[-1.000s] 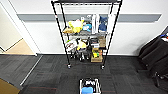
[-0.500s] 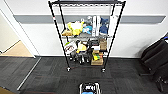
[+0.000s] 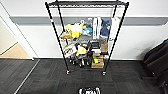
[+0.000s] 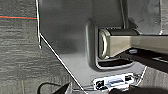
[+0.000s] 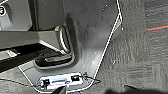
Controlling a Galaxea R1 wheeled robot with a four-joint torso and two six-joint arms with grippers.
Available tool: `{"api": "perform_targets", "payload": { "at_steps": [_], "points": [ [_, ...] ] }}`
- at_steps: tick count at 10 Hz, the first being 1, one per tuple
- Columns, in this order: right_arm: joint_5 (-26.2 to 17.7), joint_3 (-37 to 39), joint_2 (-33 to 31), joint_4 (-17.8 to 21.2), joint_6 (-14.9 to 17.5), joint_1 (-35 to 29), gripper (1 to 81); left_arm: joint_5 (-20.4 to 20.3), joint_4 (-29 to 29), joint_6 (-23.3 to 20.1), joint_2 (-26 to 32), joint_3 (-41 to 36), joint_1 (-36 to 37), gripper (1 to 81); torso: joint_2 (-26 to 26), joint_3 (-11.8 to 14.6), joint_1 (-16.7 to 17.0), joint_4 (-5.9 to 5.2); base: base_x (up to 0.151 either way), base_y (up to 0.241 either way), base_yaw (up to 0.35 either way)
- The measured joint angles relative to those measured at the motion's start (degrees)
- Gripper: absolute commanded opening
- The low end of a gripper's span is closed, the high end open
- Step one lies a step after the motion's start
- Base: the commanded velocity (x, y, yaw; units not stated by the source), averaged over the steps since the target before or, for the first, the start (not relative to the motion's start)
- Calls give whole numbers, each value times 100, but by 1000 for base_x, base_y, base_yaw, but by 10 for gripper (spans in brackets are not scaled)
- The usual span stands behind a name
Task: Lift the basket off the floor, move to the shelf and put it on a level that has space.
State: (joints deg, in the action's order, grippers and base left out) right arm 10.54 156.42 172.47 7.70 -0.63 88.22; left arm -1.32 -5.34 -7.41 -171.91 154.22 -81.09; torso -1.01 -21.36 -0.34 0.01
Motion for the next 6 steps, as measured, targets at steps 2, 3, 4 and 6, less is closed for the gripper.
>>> {"api": "perform_targets", "payload": {
  "at_steps": [2,3,4,6],
  "points": [
    [0,0,2,0,0,-9,811,0,0,0,0,0,15,811,0,0,-2,0,106,0,0],
    [28,0,0,-2,0,-41,811,-9,0,2,-6,0,48,811,2,0,-6,0,0,0,0],
    [39,0,0,-2,0,-44,811,-20,0,2,-15,0,48,811,2,0,-9,0,0,0,0],
    [-2,-7,-1,-2,22,23,811,20,0,22,-4,-11,-22,811,2,0,-2,0,0,0,0]
  ]
}}
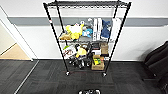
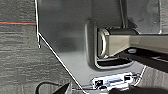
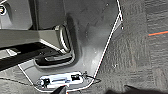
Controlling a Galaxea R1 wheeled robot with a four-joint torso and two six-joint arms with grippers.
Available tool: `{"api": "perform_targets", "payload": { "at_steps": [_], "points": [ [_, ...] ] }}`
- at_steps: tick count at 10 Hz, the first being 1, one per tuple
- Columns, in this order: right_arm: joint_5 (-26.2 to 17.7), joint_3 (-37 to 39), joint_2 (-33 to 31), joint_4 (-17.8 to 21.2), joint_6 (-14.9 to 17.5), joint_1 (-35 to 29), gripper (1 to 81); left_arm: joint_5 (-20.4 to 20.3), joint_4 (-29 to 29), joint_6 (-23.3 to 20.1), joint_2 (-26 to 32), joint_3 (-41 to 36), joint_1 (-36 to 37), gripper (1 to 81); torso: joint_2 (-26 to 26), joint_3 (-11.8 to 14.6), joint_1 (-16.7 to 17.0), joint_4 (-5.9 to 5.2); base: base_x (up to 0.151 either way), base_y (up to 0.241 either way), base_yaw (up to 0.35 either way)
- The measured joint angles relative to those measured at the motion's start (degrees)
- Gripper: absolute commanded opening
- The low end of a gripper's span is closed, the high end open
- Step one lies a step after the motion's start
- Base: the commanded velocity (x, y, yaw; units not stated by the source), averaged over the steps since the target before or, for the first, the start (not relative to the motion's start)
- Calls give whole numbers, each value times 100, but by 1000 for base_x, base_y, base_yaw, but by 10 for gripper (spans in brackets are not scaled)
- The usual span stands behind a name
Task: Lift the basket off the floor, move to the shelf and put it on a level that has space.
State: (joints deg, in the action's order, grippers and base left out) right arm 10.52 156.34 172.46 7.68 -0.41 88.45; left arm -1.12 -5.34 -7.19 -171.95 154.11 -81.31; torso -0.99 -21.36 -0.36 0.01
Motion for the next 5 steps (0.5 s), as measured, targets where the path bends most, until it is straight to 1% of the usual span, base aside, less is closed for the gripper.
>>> {"api": "perform_targets", "payload": {
  "at_steps": [3,5],
  "points": [
    [6,-205,-85,-5,6,-9,811,-15,0,4,202,-244,33,811,-15,0,-5,0,0,0,0],
    [-2,-667,-306,-7,23,-4,811,-13,0,9,507,-797,20,811,-245,0,-142,0,0,0,0]
  ]
}}
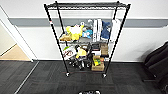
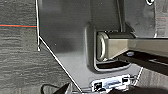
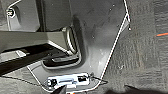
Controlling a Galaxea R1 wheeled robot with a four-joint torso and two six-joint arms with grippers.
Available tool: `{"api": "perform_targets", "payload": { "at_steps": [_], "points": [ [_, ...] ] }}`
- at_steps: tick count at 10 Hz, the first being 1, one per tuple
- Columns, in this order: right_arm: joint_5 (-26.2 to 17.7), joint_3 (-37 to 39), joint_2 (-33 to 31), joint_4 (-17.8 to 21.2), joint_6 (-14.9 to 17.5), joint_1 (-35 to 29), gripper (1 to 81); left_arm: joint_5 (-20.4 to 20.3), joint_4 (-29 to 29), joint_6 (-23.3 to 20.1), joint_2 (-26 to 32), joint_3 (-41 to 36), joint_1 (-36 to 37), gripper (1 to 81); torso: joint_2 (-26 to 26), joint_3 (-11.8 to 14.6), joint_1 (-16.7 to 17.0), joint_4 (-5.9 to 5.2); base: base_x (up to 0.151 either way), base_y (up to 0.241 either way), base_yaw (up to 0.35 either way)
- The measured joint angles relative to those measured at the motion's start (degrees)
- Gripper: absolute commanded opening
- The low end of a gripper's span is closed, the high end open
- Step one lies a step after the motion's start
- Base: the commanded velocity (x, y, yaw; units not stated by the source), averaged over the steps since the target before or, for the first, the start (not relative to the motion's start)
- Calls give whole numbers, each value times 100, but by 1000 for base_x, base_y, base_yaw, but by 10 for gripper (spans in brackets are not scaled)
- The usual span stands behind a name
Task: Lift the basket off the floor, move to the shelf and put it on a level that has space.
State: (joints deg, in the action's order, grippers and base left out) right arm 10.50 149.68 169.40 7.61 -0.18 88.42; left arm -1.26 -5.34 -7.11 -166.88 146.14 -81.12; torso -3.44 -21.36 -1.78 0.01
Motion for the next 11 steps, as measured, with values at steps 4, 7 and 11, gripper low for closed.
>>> {"api": "perform_targets", "payload": {
  "at_steps": [4,7,11],
  "points": [
    [5,-634,-564,11,-12,-49,811,-6,-168,13,770,-840,52,811,-704,-79,-431,0,0,0,0],
    [-11,-880,-653,27,-28,-173,811,7,-603,30,867,-848,394,811,-1237,-578,-772,0,0,0,0],
    [5,-908,-702,41,-33,-325,811,55,-752,35,883,-848,479,811,-1882,-995,-1187,0,0,0,0]
  ]
}}
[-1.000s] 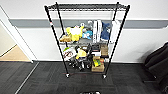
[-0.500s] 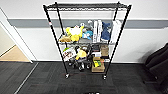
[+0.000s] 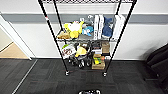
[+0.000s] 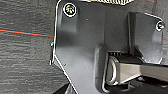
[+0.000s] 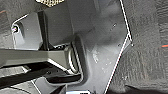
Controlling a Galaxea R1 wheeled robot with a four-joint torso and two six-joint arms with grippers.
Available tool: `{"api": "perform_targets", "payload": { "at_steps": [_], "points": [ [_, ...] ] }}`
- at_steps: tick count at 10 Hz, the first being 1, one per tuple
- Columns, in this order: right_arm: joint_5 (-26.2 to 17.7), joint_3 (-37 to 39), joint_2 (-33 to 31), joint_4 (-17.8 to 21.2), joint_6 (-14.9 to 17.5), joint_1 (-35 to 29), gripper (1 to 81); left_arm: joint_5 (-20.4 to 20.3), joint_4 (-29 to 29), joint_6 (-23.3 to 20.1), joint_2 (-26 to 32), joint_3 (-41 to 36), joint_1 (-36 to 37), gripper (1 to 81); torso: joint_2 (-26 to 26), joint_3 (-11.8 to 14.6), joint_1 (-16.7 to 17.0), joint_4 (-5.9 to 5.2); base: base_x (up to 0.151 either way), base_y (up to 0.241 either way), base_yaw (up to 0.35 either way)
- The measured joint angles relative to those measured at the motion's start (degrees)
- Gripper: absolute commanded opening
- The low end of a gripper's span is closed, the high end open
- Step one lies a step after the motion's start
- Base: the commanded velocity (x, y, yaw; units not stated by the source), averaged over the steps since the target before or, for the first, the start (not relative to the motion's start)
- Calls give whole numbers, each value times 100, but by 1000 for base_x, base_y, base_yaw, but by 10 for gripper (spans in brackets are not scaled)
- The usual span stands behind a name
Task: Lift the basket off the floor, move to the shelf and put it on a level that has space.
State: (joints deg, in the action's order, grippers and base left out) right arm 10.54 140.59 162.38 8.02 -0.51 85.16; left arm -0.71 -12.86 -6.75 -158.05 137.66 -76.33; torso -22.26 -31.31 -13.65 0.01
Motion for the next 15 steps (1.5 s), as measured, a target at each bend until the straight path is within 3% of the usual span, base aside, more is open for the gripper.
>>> {"api": "perform_targets", "payload": {
  "at_steps": [4,10,12,15],
  "points": [
    [-5,-363,-271,29,-17,-9,811,27,-116,6,210,-384,4,811,-773,-13,-492,0,0,0,0],
    [-11,-1738,-1018,35,-28,-20,811,27,-307,23,964,-1456,183,811,-1927,-29,-1211,0,0,0,0],
    [-16,-1780,-1102,82,-106,-60,811,50,-397,39,1133,-1748,266,811,-2227,-236,-1399,0,0,0,0],
    [-40,-1774,-1229,115,-257,-254,811,101,-489,56,984,-1560,477,811,-2800,-769,-1764,0,0,0,0]
  ]
}}
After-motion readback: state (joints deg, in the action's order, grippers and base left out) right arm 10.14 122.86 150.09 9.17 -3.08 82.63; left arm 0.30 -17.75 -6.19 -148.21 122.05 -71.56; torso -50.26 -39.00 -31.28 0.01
